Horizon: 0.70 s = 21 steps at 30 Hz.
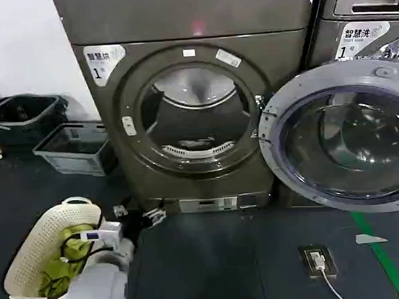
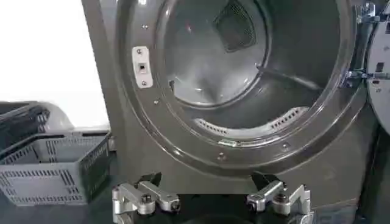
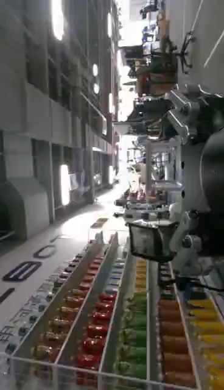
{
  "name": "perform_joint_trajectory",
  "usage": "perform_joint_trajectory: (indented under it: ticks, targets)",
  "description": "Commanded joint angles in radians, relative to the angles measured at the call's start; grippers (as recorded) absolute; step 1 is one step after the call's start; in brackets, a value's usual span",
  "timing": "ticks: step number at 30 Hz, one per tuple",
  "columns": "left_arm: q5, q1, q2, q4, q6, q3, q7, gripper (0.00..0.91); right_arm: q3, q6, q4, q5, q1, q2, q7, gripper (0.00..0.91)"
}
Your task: Grasp the clothes from the dryer.
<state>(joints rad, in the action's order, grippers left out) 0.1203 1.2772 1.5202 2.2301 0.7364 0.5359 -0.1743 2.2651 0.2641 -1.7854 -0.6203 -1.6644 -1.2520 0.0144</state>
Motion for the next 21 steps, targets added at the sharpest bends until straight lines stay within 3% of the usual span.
perform_joint_trajectory:
  ticks: [1, 21]
  targets:
    - [-0.002, 0.001, -0.001, 0.004, 0.049, 0.002, 0.001, 0.907, -0.022, -0.062, 0.009, 0.021, 0.000, 0.001, 0.022, 0.907]
    - [0.005, -0.012, 0.004, -0.014, 0.049, -0.001, -0.002, 0.907, -0.026, -0.058, 0.028, 0.017, 0.004, 0.005, 0.051, 0.907]
